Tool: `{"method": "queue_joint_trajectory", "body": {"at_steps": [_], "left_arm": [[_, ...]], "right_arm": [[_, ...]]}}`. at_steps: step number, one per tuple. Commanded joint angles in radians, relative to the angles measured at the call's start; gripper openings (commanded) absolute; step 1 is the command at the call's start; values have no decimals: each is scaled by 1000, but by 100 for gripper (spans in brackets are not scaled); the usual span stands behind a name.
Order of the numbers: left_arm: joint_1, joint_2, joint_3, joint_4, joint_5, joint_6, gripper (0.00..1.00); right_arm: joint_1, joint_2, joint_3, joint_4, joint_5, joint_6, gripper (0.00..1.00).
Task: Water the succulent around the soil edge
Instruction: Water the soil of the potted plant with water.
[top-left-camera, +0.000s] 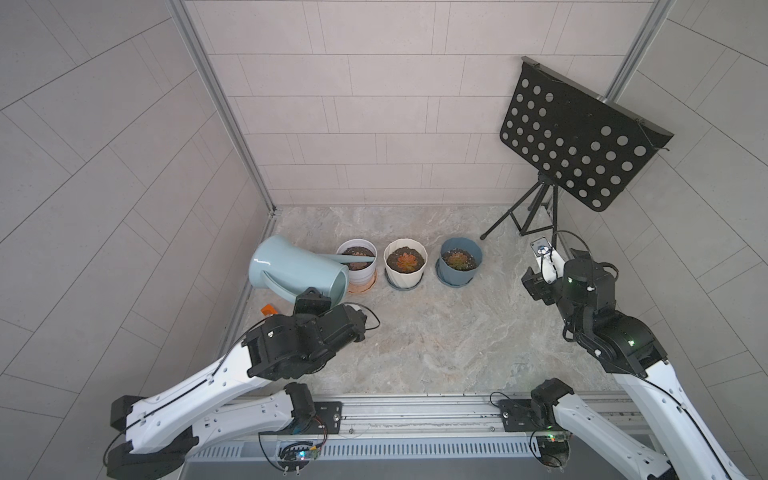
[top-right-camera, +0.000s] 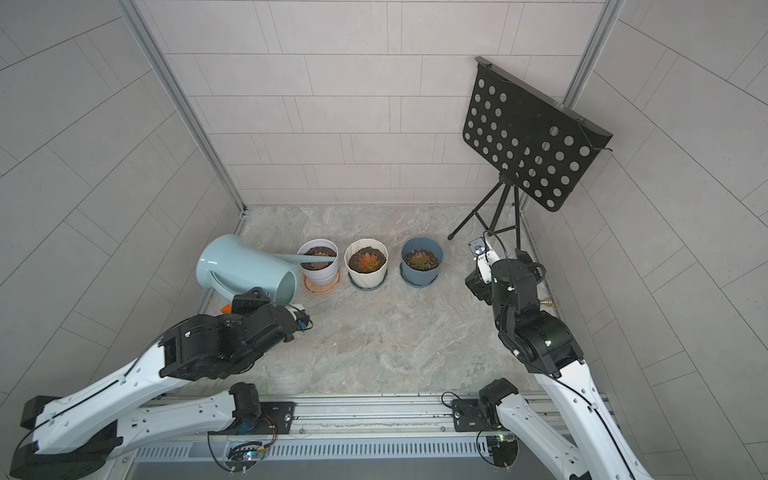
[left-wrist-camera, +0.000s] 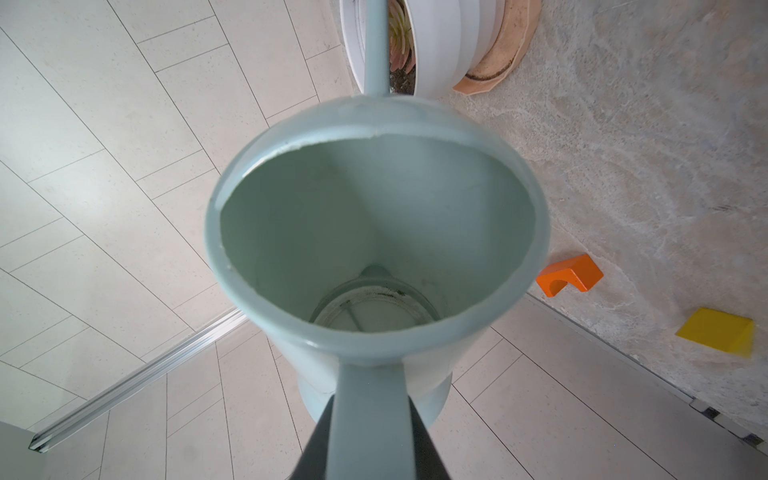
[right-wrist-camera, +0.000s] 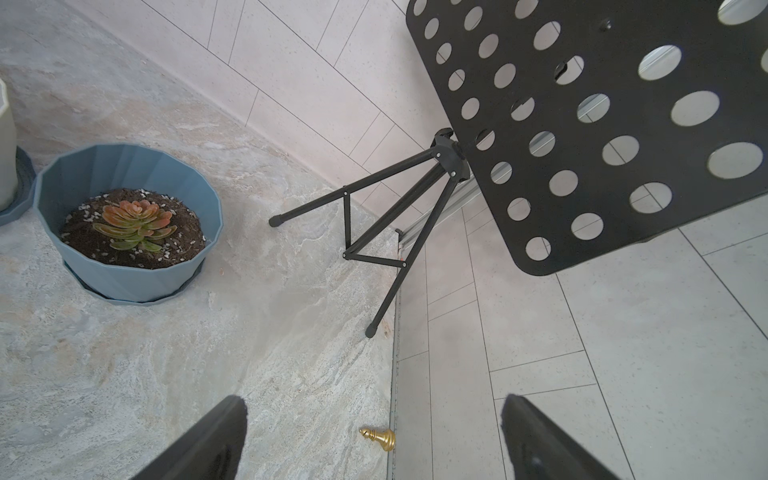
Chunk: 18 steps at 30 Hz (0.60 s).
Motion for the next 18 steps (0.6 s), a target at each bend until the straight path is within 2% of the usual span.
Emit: {"method": "queue_joint_trajectory", "body": {"at_steps": [1, 18], "left_arm": [[16, -2, 9, 81, -35, 43, 0], [104, 0, -18, 184, -6, 130, 0]], "right_arm": [[-3, -4, -6, 11, 6, -5, 100], [-3, -2, -7, 18, 7, -6, 100]]}}
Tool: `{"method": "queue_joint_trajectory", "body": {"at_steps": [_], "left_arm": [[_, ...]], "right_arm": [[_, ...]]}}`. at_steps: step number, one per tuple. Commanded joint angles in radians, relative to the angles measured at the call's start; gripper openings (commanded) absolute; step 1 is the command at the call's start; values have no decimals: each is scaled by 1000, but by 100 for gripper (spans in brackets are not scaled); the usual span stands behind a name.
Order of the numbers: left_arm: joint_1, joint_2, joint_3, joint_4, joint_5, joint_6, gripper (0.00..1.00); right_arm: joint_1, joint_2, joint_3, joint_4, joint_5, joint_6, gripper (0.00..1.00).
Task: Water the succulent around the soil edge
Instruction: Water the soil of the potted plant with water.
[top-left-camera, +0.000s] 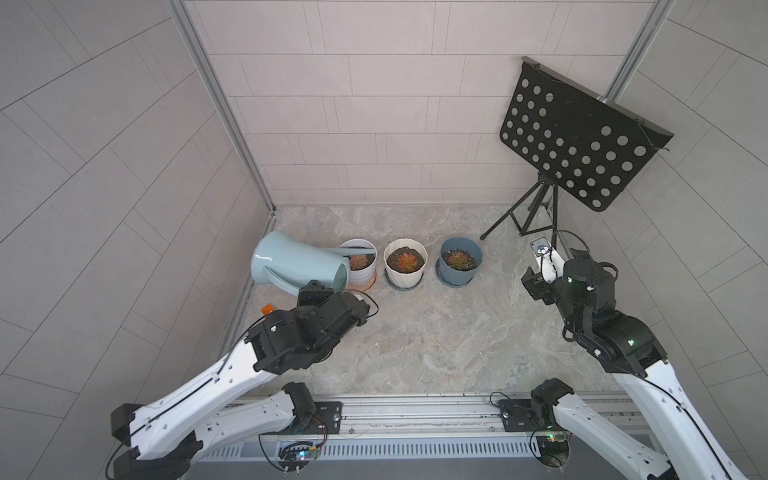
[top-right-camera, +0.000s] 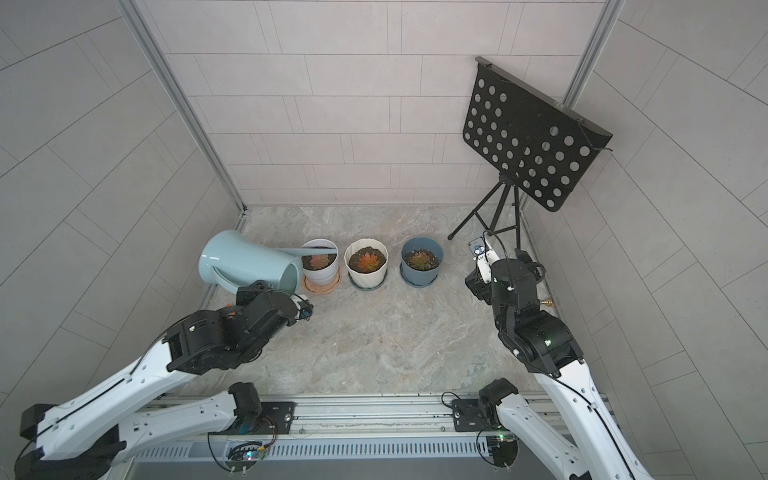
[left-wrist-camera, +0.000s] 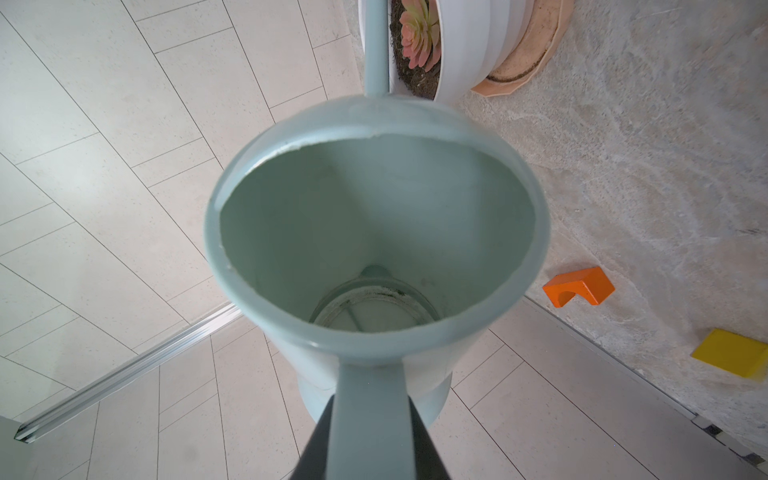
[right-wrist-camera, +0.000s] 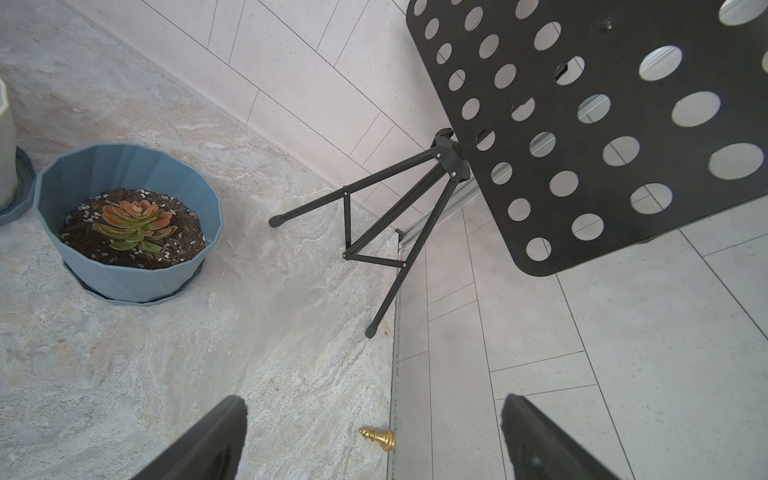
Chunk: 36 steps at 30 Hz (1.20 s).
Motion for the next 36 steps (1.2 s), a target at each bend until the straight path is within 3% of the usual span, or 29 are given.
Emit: {"method": "queue_joint_trajectory", "body": {"at_steps": [1, 36], "left_arm": [[14, -19, -10, 39, -33, 25, 0], [103, 15, 15, 90, -55, 28, 0]], "right_arm": [[-3, -4, -8, 14, 7, -6, 100], [-2, -11, -12, 28, 5, -5, 100]]}}
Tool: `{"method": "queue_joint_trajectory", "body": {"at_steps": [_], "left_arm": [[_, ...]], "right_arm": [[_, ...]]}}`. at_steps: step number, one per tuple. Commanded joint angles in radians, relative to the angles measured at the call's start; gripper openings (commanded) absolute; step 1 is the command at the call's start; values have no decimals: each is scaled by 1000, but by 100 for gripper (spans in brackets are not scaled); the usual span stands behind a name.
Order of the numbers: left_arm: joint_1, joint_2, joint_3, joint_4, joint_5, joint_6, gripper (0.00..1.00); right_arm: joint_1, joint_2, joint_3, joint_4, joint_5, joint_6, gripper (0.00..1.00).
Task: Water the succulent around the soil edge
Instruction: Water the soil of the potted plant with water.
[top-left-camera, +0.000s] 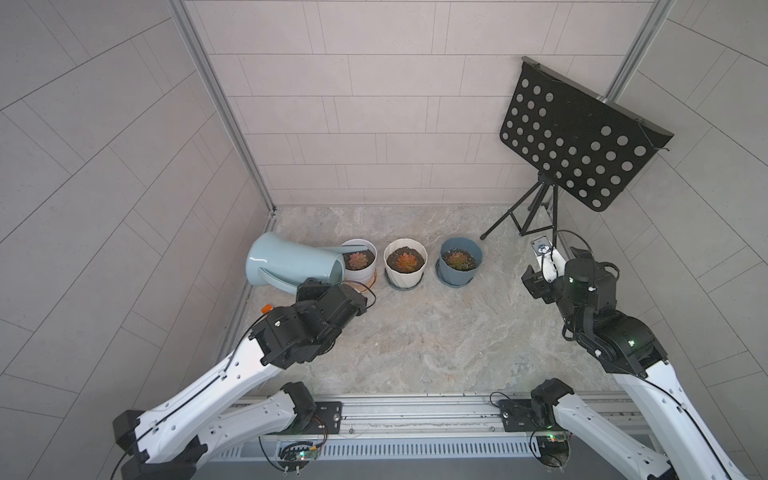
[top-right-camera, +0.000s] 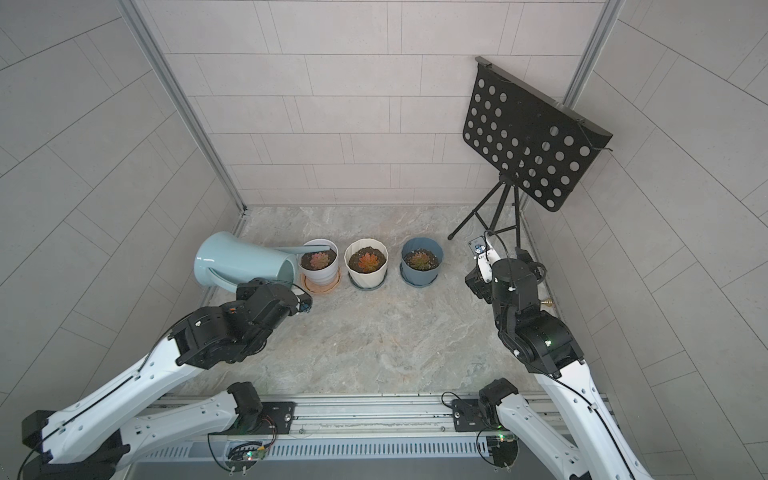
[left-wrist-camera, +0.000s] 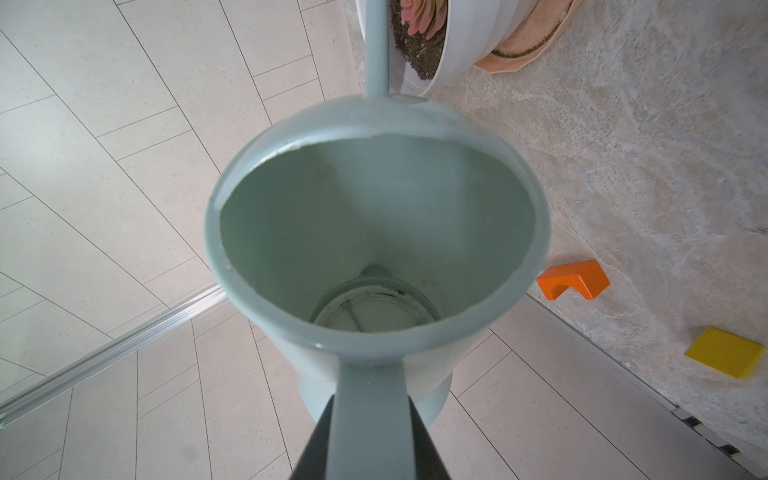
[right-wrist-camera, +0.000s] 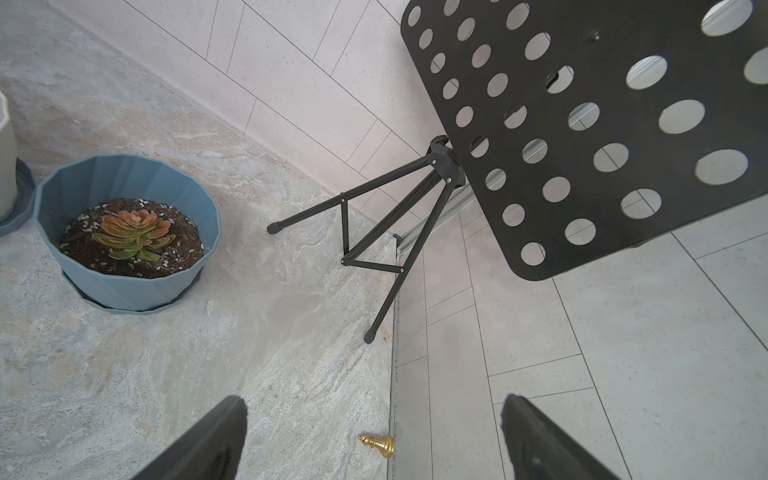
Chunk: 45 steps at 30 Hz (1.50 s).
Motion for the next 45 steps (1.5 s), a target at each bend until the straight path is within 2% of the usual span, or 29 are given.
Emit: {"method": "queue_joint_trajectory", "body": {"at_steps": [1, 20, 34, 36, 38, 45], "left_arm": [[10, -3, 33, 36, -66, 12, 0], [33, -21, 25, 24, -74, 3, 0], [56, -112, 23, -15, -77, -13, 0], [56, -154, 58, -2, -37, -57, 0], [53, -192, 116, 0, 67, -124, 0], [52, -252, 311, 61, 406, -545, 0]], "right_arm": [[-4, -10, -12, 10, 4, -2, 100], [0, -9, -12, 10, -1, -1, 100], [0, -2, -3, 3, -4, 8, 100], [-1, -3, 0, -3, -6, 12, 100], [-1, -5, 4, -10, -11, 18, 100], [-3, -7, 37, -45, -14, 29, 100]]}}
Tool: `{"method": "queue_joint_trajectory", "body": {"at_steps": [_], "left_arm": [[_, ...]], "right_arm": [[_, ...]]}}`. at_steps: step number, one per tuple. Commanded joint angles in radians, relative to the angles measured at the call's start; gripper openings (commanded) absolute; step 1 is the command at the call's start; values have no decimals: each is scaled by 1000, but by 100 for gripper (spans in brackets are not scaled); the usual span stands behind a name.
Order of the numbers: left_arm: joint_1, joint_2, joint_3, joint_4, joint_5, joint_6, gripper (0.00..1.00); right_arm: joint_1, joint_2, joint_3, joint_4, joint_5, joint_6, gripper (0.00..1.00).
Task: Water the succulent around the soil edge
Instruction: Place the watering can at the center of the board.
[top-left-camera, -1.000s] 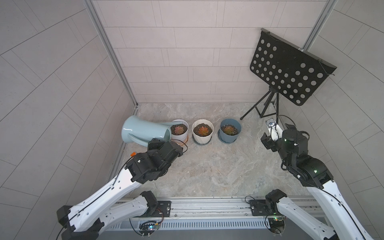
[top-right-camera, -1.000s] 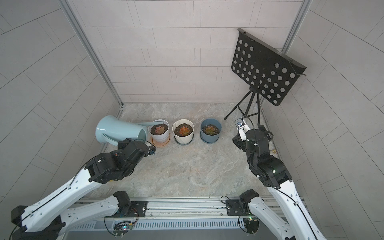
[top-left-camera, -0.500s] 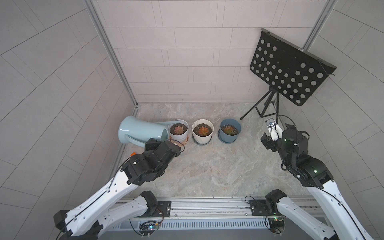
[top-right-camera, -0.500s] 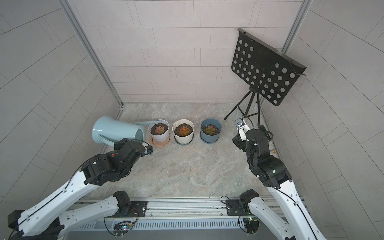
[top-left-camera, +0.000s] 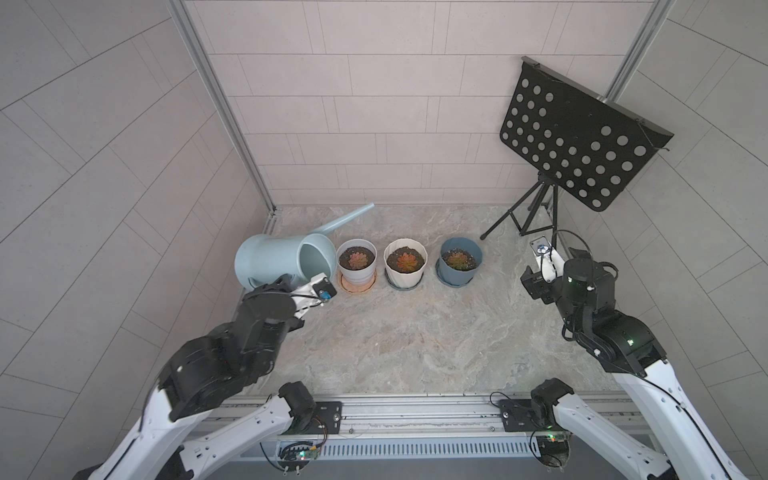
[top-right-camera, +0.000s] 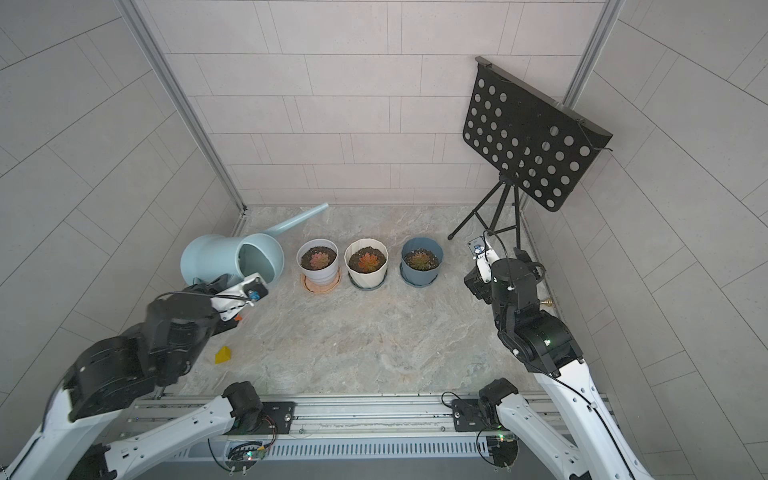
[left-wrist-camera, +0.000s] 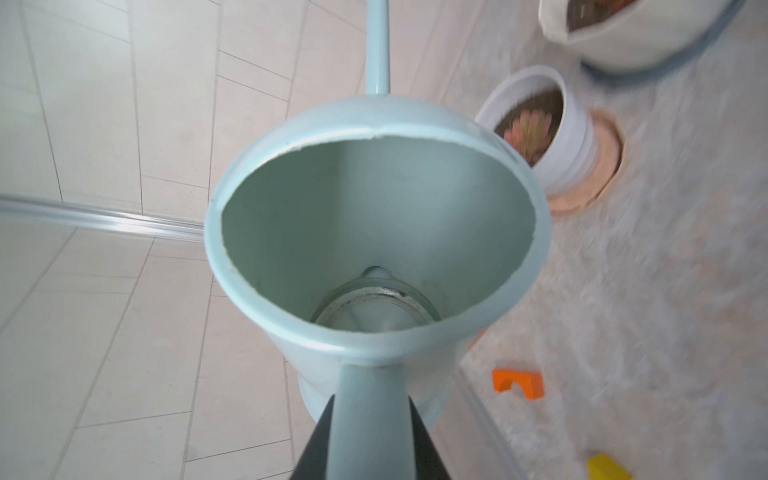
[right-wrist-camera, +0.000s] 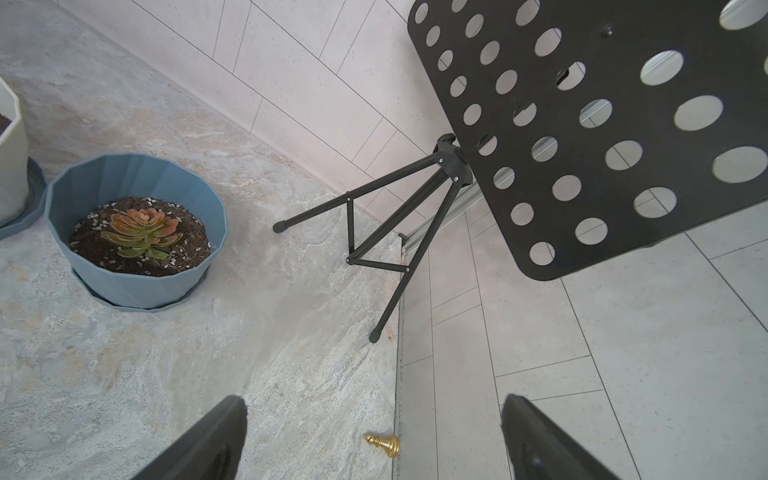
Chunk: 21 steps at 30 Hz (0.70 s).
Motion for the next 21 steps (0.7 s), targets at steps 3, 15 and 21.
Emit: {"method": "queue_joint_trajectory", "body": {"at_steps": [3, 15, 21], "left_arm": [[2, -7, 67, 154, 302, -419, 0], [-88, -65, -246, 475, 550, -921, 0], [-551, -68, -481, 672, -74, -951, 0]], "right_arm": [[-8, -13, 49, -50, -1, 25, 100], [-16, -30, 68, -92, 13, 20, 100], [-19, -38, 68, -103, 20, 18, 99]]}}
